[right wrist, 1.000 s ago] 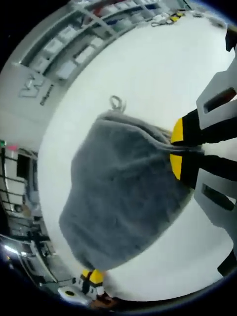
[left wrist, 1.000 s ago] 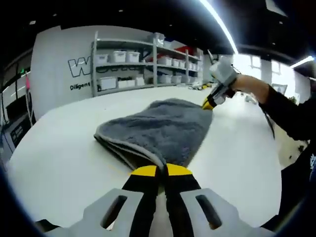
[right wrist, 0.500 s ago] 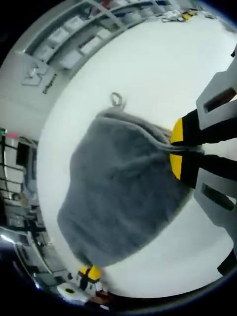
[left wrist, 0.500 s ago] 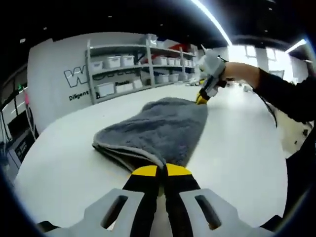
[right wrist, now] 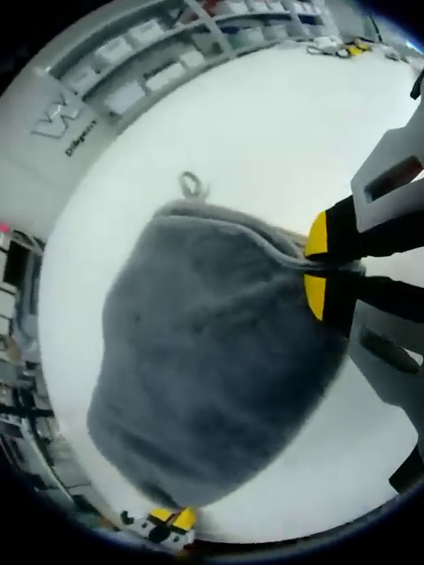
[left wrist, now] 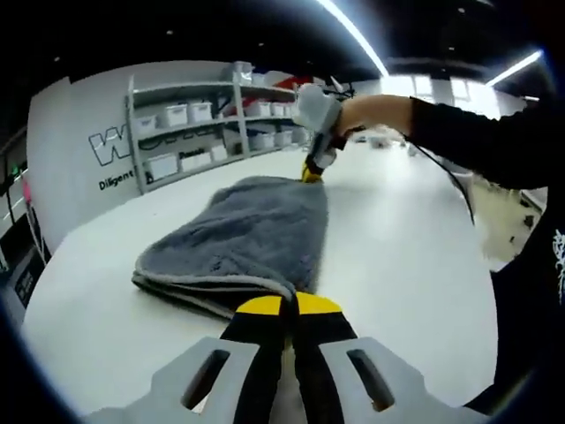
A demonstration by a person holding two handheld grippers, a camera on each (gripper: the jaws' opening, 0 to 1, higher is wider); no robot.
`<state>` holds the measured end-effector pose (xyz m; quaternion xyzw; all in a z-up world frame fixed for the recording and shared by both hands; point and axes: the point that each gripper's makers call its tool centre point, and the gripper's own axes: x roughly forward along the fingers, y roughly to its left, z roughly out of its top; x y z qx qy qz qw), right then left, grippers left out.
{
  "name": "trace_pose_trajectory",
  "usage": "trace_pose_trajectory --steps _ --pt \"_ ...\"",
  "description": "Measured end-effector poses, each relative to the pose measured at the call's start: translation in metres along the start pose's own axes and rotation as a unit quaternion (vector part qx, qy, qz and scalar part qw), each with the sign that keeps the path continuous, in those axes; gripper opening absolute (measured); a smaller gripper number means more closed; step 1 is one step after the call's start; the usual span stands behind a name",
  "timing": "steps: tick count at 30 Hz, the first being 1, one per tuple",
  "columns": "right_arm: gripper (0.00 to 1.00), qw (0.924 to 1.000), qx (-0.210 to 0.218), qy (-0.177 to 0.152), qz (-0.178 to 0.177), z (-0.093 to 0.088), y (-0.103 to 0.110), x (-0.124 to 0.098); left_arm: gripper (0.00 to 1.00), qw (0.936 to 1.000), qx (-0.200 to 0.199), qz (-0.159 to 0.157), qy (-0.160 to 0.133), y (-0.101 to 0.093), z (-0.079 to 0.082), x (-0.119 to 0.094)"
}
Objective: Open the folded towel by lifting each exposed corner and separating the folded layers until the towel lies flat within the target outline without major curled edges
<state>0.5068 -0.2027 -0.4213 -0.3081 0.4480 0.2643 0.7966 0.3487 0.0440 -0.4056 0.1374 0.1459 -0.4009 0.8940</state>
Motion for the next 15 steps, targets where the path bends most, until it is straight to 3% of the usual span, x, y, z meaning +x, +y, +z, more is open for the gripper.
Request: trace_pose_trajectory --steps 15 --pt "0.0 0.9993 -0.007 0.029 0.022 0.014 -0.01 0.011 0.01 0.9999 0.007 -0.01 0.002 -0.027 0.005 0.005"
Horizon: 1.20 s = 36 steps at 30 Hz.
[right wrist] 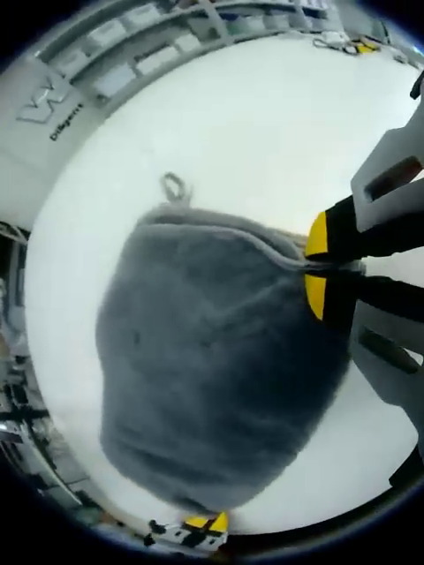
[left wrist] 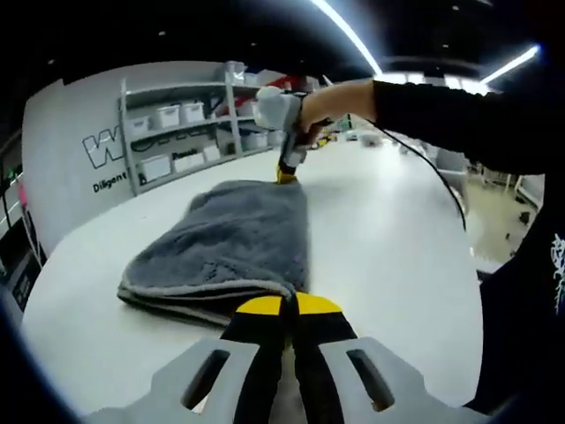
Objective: Open the folded towel by lifting each exposed corner and separating the folded layers until the towel lies flat within the target outline without major curled edges
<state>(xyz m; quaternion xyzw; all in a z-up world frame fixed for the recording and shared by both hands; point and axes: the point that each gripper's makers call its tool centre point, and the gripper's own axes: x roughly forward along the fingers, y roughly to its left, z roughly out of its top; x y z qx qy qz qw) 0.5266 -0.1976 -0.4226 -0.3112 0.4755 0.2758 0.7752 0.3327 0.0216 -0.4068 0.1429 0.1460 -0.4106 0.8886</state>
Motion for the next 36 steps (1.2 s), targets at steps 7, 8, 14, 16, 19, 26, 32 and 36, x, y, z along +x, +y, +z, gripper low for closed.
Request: trace_pose_trajectory --steps 7,8,14,16,19,26,32,36 --pt "0.0 1.0 -0.003 0.002 -0.004 0.004 -0.001 0.003 0.01 0.9999 0.003 -0.011 -0.003 -0.012 0.002 0.003" --pt "0.0 0.9999 -0.008 0.003 -0.006 0.005 -0.002 0.003 0.01 0.9999 0.005 -0.013 -0.002 -0.015 0.003 0.003" --pt "0.0 0.9996 -0.025 0.007 -0.015 0.013 -0.006 0.006 0.01 0.9993 0.019 -0.032 -0.002 -0.033 0.007 0.009" --pt "0.0 0.9997 -0.021 0.01 -0.011 0.014 -0.007 0.007 0.01 0.999 0.029 -0.034 0.0 -0.038 0.008 0.01" --pt "0.0 0.9992 -0.034 0.019 -0.008 0.017 -0.008 0.009 0.01 0.9985 0.038 -0.038 0.002 -0.044 0.009 0.012" --pt "0.0 0.9975 -0.063 0.03 -0.016 0.025 -0.009 0.013 0.01 0.9982 0.039 -0.045 -0.007 -0.055 0.012 0.015" --pt "0.0 0.9952 -0.092 0.022 -0.026 0.037 -0.01 0.017 0.01 0.9979 0.044 -0.047 -0.01 -0.061 0.013 0.017" --pt "0.0 0.9953 -0.093 0.01 -0.024 0.043 -0.01 0.019 0.01 0.9973 0.048 -0.054 -0.012 -0.069 0.015 0.02"
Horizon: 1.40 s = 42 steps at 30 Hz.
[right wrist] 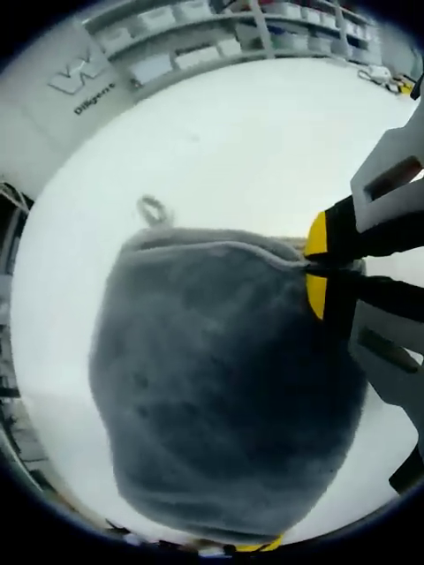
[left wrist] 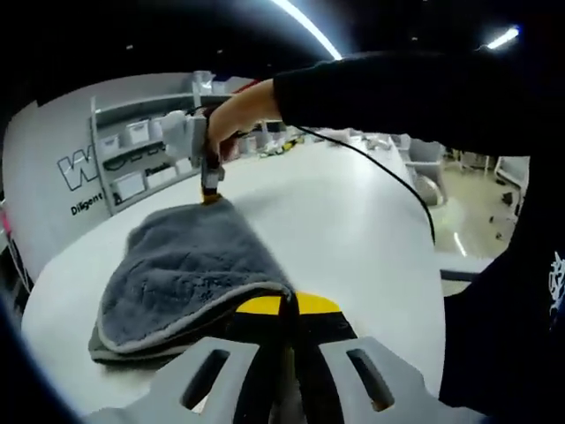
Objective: Open the folded towel by lifting each exposed corner and separating the folded layers until the towel lies flat within the target outline without major curled edges
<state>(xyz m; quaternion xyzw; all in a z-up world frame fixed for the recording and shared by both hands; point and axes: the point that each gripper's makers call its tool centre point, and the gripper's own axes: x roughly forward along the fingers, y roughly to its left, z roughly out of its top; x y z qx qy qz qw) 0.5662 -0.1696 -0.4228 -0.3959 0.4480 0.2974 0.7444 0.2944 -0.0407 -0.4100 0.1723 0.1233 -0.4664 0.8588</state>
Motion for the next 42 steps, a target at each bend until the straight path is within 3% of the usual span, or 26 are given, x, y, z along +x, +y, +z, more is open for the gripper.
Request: trace_pose_trajectory --steps 11,23,33,42 --pt "0.0 0.9993 -0.016 -0.031 0.016 0.016 0.0 0.003 0.01 0.9997 0.023 -0.012 -0.001 -0.012 0.006 0.009" --pt "0.0 0.9971 -0.075 -0.01 -0.004 0.034 0.0 0.01 0.01 0.9981 0.054 -0.028 0.004 -0.024 0.013 0.022" --pt "0.0 0.9952 -0.096 -0.019 -0.003 0.054 -0.001 0.016 0.01 0.9973 0.064 -0.037 0.005 -0.027 0.017 0.03" --pt "0.0 0.9884 -0.149 -0.027 -0.016 0.077 0.003 0.022 0.01 0.995 0.094 -0.034 0.011 -0.031 0.021 0.04"
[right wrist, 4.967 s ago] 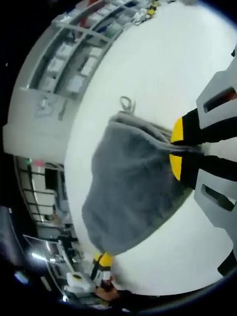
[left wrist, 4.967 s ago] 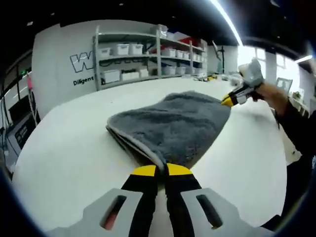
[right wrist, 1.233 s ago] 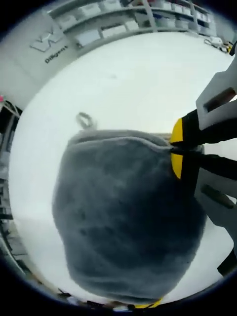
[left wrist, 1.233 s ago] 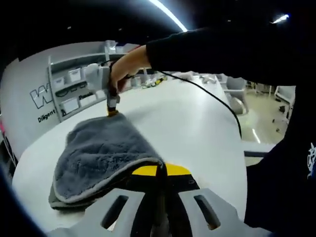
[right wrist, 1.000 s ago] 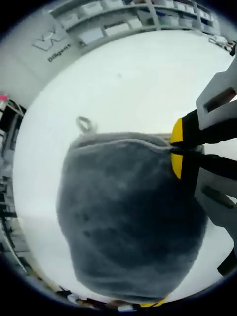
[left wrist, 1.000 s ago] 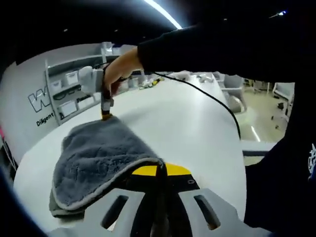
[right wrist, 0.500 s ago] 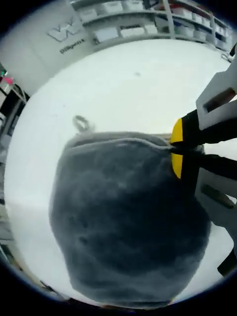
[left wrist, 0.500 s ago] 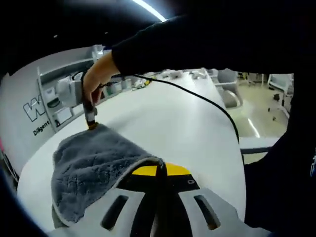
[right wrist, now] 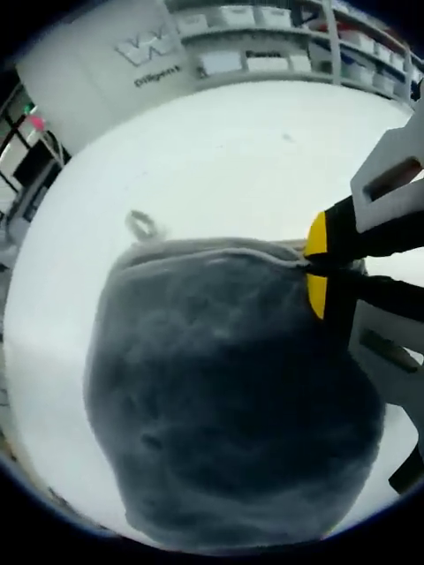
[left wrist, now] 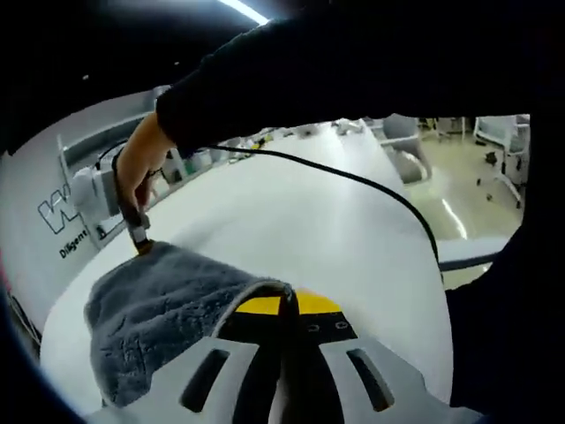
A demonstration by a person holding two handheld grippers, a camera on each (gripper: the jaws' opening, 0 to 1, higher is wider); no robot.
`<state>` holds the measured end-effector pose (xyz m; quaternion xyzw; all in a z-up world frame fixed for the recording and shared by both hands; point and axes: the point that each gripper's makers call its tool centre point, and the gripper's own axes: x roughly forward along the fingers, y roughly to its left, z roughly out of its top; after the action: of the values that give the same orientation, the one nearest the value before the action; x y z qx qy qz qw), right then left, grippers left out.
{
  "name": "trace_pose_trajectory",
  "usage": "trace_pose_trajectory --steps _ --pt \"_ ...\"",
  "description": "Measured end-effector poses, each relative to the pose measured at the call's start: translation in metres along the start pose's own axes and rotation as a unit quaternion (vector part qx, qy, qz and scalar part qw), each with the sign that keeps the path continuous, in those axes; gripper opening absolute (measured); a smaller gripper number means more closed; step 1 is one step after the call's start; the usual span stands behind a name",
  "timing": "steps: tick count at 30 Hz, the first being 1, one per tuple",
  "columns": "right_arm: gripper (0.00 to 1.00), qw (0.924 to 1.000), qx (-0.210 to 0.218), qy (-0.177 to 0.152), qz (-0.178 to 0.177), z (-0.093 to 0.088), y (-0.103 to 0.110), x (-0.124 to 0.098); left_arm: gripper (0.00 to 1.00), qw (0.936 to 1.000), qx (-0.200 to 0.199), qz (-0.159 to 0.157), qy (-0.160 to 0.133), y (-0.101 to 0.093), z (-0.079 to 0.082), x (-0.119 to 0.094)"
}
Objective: Open the folded towel by lifting each exposed corner and separating the folded layers until the towel lies flat within the target outline without major curled edges
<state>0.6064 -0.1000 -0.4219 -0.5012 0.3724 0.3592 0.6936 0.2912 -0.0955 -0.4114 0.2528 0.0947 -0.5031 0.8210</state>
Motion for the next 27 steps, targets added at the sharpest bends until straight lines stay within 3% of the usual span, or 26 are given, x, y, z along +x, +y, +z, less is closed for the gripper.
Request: trace_pose_trajectory --steps 20,27 --pt "0.0 0.9986 -0.048 -0.011 0.018 0.042 0.007 0.007 0.01 0.9997 0.026 0.002 0.004 0.004 0.006 0.015" --pt "0.0 0.9981 -0.059 0.009 0.015 0.047 0.007 0.009 0.01 0.9993 0.037 0.004 0.009 0.006 0.006 0.018"
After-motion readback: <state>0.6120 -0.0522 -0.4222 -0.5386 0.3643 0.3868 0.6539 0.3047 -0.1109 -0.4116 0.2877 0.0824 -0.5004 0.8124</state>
